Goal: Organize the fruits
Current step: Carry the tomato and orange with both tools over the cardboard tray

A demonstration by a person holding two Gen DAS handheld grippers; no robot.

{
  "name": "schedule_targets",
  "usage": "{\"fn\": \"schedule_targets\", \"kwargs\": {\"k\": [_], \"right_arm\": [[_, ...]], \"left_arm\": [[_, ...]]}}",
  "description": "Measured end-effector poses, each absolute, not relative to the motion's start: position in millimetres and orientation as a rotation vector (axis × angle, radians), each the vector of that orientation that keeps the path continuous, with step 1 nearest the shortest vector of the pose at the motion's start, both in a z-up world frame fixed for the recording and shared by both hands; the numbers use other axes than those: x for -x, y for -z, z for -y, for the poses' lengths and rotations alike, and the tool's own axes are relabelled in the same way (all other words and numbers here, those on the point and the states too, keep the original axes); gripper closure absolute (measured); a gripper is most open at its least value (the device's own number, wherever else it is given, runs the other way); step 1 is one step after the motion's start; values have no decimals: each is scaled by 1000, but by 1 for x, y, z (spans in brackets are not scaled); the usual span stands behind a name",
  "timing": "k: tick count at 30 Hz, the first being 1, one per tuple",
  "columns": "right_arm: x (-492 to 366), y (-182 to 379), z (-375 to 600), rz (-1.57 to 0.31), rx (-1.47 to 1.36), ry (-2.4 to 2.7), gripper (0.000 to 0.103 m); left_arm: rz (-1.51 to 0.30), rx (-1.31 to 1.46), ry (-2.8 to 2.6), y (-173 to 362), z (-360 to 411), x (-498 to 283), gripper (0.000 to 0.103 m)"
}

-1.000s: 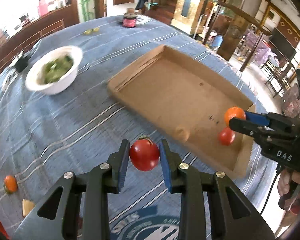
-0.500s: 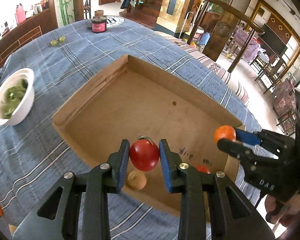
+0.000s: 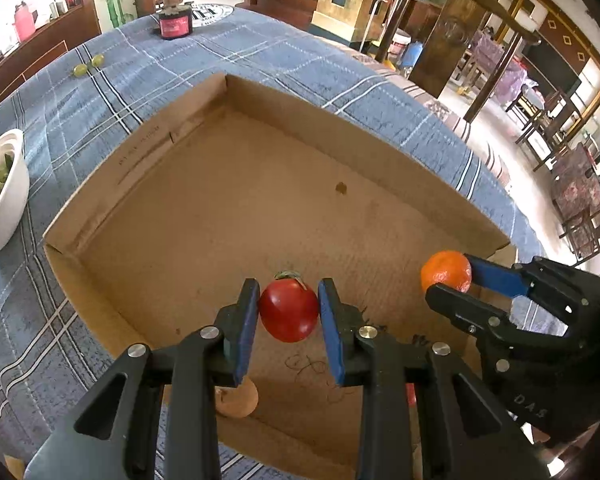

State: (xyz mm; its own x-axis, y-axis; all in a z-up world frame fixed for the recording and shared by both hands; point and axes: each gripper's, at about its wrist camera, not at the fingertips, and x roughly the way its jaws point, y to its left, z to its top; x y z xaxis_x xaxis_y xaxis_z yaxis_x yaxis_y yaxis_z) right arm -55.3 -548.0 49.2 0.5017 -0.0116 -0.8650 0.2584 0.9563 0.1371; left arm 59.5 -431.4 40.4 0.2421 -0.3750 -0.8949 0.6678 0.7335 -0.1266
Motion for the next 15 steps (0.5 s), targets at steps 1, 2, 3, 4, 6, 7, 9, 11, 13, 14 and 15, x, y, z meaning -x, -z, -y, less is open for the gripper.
{"fn": "schedule_targets", "kwargs": {"k": [1,2,3,4,6,7,9,11,13,14,15], "right_arm": [[55,-48,548,-1037,-262,166,66],[55,-48,549,-1038,-261,166,66],[54,-47,549,-1039,-261,165,66],[54,-46,549,-1041,-261,166,66],[54,-45,549,-1043,-258,167,66],[54,-44,549,-1045,-258,167,66],[53,-44,548,-1043,-258,168,66],[53,-44,548,-1044,-256,170,65],[54,-44,549,-1045,-262,173,65],[54,-44,549,-1045,-265,174,64],[55,-44,549,-1044,-266,176,64]], "left_arm": [[-1119,-309,725,-39,432,-59,76],[-1119,-311,722,-39,432,-59,76],[-1117,-311,721,-39,431,-59,76],[-1114,-313,721,-39,432,-58,76],[-1109,-321,719,-39,432,-57,76],[-1105,-327,717,-39,433,-56,76],[-1098,-338,716,-39,434,-55,76],[-1092,-351,713,-39,435,-54,76],[-1088,-358,707,-39,436,-53,76],[-1087,-360,705,-39,437,-52,76],[-1087,-363,703,-39,437,-52,76]]}}
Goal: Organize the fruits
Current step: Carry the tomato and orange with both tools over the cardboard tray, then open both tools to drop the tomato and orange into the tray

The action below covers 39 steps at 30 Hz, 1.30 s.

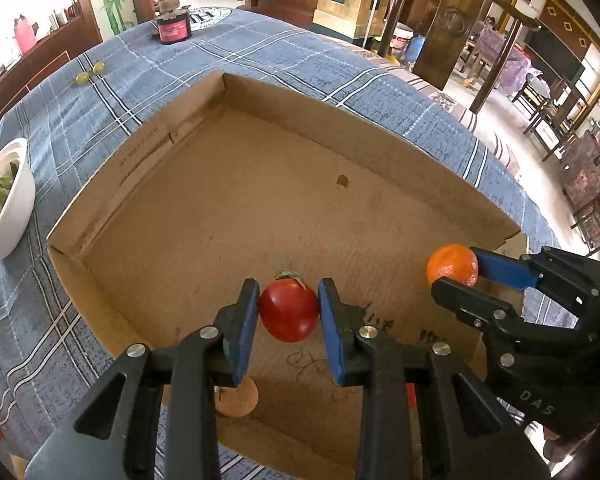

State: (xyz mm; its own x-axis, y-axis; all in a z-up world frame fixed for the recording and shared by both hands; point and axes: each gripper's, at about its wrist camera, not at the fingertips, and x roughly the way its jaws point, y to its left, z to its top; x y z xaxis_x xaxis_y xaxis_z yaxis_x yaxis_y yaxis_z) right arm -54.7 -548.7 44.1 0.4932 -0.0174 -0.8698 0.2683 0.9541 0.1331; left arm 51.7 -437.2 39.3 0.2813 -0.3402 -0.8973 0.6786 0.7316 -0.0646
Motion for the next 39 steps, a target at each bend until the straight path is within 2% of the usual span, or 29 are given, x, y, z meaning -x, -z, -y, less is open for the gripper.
{"fn": "schedule_targets", "kwargs": {"k": [3,6,8,10,11,13,16,21,24,28,39], "right_arm": [[57,-46,549,-1041,-271,182,62],[58,-52,549,-1033,-269,187,58],[60,-57,548,-1022,-264,190,55],[63,-64,547,-1011,-264,194,52],[64,-68,547,-1008,-267,199,48],[66,-75,545,-999,-275,206,46],[69,-89,539,-965,-286,201,42],[72,-110,523,-921,-310,168,28],[71,-120,508,-904,-300,130,20],[68,-126,484,-902,-280,77,17],[55,-122,416,-928,-225,-87,17]], "left_arm": [[-1079,-379,698,-40,438,-50,75],[-1066,-388,695,-44,434,-49,67],[-1053,-382,698,-49,430,-48,66],[-1043,-377,700,-54,424,-47,59],[-1032,-373,700,-58,418,-46,58],[-1020,-366,692,-63,409,-45,53],[-1019,-331,679,-69,393,-46,51],[-1028,-288,644,-76,363,-45,51],[-1036,-258,629,-78,342,-44,47],[-1045,-209,591,-82,308,-44,47],[-1070,-80,454,-82,209,-26,47]]}}
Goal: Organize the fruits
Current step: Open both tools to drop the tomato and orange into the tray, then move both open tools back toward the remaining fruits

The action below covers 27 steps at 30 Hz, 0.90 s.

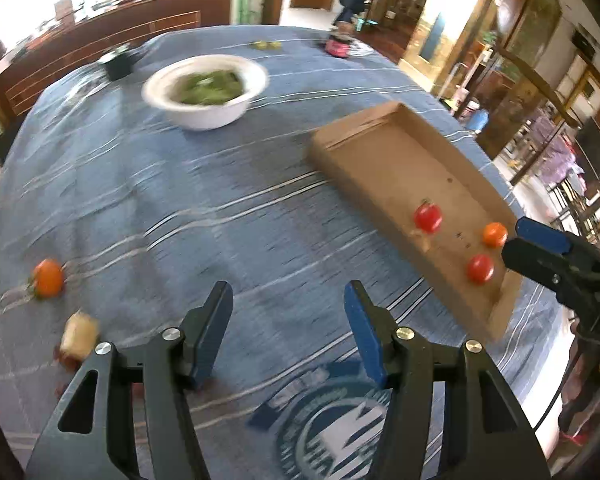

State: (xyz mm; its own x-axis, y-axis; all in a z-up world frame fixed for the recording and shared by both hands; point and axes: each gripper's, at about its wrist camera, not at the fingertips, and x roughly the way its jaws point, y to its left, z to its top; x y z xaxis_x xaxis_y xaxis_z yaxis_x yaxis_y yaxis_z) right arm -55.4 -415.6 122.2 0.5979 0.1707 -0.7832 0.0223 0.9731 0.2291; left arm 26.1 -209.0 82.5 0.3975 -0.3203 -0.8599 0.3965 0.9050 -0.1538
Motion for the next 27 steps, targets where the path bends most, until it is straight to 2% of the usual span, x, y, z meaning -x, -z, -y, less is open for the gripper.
{"fn": "schedule_targets", "kwargs": {"k": [13,17,19,24,27], "right_arm": [[48,-99,324,-1002,-123,-272,17],[47,-92,299,-1029,-92,-325,21],[47,-88,285,-1043,-69,-360,25],[42,-77,255,-1082,-39,-425,44],[39,-70,238,-1092,-17,-459,45]], "left_arm": [[-1128,20,285,-62,101,13,46],[-1140,59,251,-55,78,21,46],[-1143,65,240,-52,71,22,46],[-1138,79,228,-47,56,22,46],[-1128,78,235,-42,51,18,46]]}}
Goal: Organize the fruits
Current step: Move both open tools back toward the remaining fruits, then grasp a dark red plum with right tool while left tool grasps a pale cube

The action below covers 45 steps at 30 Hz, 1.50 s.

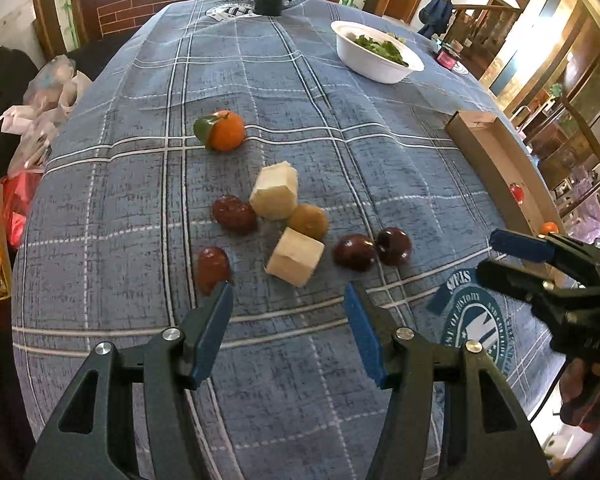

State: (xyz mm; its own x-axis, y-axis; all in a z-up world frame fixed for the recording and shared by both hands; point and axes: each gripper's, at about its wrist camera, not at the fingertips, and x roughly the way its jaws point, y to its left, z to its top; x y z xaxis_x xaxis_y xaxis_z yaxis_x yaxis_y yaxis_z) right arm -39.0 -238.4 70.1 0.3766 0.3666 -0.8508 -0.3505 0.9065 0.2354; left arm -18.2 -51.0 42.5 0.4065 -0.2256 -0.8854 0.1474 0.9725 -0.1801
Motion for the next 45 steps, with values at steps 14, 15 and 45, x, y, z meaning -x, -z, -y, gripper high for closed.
{"fn": "schedule_targets", "kwargs": {"k": [14,15,45], "right_arm": [[14,-28,198,-1185,74,-491,61],[13,-27,196,-1187,79,-492,62],[13,-48,225,-1127,40,-414,75]], "left_arm": [[-1176,48,300,-22,61,-5,54],[-1177,46,302,-21,62,-6,54],[-1135,84,308,-43,58,-2,76]]}}
